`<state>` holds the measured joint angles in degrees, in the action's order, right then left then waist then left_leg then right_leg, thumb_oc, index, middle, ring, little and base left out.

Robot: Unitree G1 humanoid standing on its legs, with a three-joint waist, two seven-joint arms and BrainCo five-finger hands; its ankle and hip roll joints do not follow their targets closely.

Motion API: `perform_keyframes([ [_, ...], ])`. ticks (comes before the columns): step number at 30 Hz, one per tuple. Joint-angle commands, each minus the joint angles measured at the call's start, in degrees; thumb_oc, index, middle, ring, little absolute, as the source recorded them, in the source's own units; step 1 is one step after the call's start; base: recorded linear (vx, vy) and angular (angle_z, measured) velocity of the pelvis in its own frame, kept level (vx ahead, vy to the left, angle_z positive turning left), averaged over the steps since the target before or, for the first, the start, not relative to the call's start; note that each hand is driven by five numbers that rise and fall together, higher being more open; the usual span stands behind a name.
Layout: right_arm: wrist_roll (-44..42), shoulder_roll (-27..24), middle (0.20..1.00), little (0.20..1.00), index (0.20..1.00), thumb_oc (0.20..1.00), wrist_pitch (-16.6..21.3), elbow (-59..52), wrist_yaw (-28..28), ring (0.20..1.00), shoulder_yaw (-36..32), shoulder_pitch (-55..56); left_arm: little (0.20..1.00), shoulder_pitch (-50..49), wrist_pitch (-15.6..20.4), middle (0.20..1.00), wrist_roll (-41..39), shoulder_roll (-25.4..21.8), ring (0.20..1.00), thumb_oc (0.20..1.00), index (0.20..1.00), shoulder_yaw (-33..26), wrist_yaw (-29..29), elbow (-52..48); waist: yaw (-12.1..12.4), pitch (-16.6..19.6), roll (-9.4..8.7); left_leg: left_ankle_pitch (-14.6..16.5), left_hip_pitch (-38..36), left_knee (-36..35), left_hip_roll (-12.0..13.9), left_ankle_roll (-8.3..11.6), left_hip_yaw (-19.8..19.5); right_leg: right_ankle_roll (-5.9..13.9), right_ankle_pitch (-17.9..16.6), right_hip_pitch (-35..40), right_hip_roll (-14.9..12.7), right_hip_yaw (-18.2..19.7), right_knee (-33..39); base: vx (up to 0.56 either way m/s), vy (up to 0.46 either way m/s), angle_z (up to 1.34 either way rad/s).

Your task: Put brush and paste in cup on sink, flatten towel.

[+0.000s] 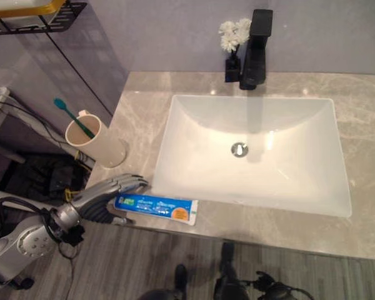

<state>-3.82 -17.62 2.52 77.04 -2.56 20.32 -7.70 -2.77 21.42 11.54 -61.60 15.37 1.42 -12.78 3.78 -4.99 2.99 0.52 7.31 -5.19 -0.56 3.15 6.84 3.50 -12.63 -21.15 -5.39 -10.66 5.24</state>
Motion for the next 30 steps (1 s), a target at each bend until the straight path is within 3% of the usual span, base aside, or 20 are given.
perform_keyframes([
  [1,-1.88,1.28,1.000,1.000,1.000,1.000,-0.23,-0.41,0.78,1.000,1.41,-1.86,0.871,0.50,0.54,0.871,-1.17,0.25,0.871,0.871,0.871,1.17,-0.16,-0.35,-0.34,0.16,-0.85,-7.45,8.02,0.19,2.03,3.86,-0.77,4.75,4.46,6.03,-2.66,2.79,-0.24,0.00,-0.010,-0.04],
  [3,-1.82,1.25,1.000,1.000,1.000,1.000,-0.26,-0.29,0.94,1.000,1.43,-2.03,0.918,0.13,0.46,0.918,-1.46,0.28,0.918,0.918,0.918,1.51,0.09,0.03,-0.23,-0.01,-0.75,-7.52,8.16,0.19,2.03,3.85,-0.80,4.74,4.40,5.92,-2.64,2.75,-0.24,0.00,-0.006,-0.02],
  [7,-1.44,0.97,1.000,1.000,1.000,1.000,-0.31,-0.41,1.24,1.000,1.60,-2.42,0.931,-0.60,0.13,0.931,-2.12,-0.38,0.931,0.931,0.931,1.40,0.46,0.26,-0.17,-0.28,-0.68,-7.60,8.38,0.19,2.07,3.78,-0.90,4.73,4.31,5.74,-2.61,2.76,-0.24,0.00,0.000,0.00],
  [11,-0.13,0.41,1.000,1.000,1.000,1.000,-0.35,-0.48,1.58,1.000,1.98,-2.63,0.862,-1.77,0.09,0.862,-1.94,-1.58,0.862,0.862,0.862,0.14,0.47,-0.07,-0.04,-0.37,-0.69,-7.55,8.57,0.19,2.18,3.76,-0.87,4.71,4.22,5.39,-2.50,2.85,-0.24,0.00,0.000,0.00],
  [17,0.20,-0.43,1.000,1.000,1.000,1.000,-0.46,-0.04,2.05,1.000,1.63,-3.28,0.849,-1.37,0.47,0.849,-1.74,-3.38,0.849,0.849,0.849,-0.14,0.88,-1.35,-0.26,-0.63,-0.74,-7.47,8.67,0.19,2.21,3.63,-0.69,4.73,4.11,5.13,-2.45,3.11,-0.24,0.00,0.000,0.00],
  [18,0.34,-0.50,1.000,1.000,1.000,1.000,-0.41,-0.01,2.12,1.000,1.69,-3.37,0.774,-1.16,0.69,0.774,-1.65,-3.86,0.774,0.774,0.774,-0.05,1.04,-1.74,-0.25,-0.66,-0.79,-7.48,8.65,0.19,2.26,3.63,-0.57,4.71,4.09,5.10,-2.39,3.29,-0.24,-0.01,-0.010,-0.04],
  [20,0.29,-0.41,1.000,1.000,1.000,1.000,-0.36,-0.18,2.06,1.000,1.98,-3.56,0.705,-0.77,0.88,0.705,-1.29,-4.64,0.705,0.705,0.705,0.49,1.26,-1.90,-0.43,-0.69,-0.91,-7.43,8.60,0.19,2.40,3.61,-0.37,4.71,4.02,5.04,-2.28,3.52,-0.24,-0.01,-0.005,-0.02],
  [21,0.25,-0.35,1.000,1.000,1.000,1.000,-0.30,-0.30,2.09,1.000,2.00,-3.58,0.589,-0.49,0.96,0.589,-1.12,-4.92,0.589,0.589,0.589,0.78,1.24,-1.92,-0.43,-0.69,-0.96,-7.41,8.53,0.19,2.45,3.59,-0.28,4.69,3.99,5.01,-2.24,3.65,-0.24,0.00,0.000,0.00],
  [29,0.46,0.02,1.000,1.000,1.000,1.000,0.00,-0.65,2.00,1.000,2.80,-3.12,0.416,1.41,1.59,0.416,-0.21,-7.74,0.416,0.416,0.416,3.26,2.44,-2.86,-0.86,-0.53,-1.06,-7.36,8.63,0.19,2.66,3.58,-0.07,4.72,3.92,4.66,-2.17,3.91,-0.24,0.00,0.000,0.00],
  [30,0.85,0.04,1.000,1.000,1.000,1.000,-0.06,-0.42,2.06,1.000,2.90,-3.07,0.307,2.37,1.92,0.307,-0.09,-8.49,0.307,0.307,0.307,4.04,3.00,-3.65,-1.18,-0.40,-0.94,-7.33,8.73,0.19,2.62,3.60,-0.06,4.77,3.80,4.56,-2.22,3.93,-0.24,0.00,0.000,0.00],
])
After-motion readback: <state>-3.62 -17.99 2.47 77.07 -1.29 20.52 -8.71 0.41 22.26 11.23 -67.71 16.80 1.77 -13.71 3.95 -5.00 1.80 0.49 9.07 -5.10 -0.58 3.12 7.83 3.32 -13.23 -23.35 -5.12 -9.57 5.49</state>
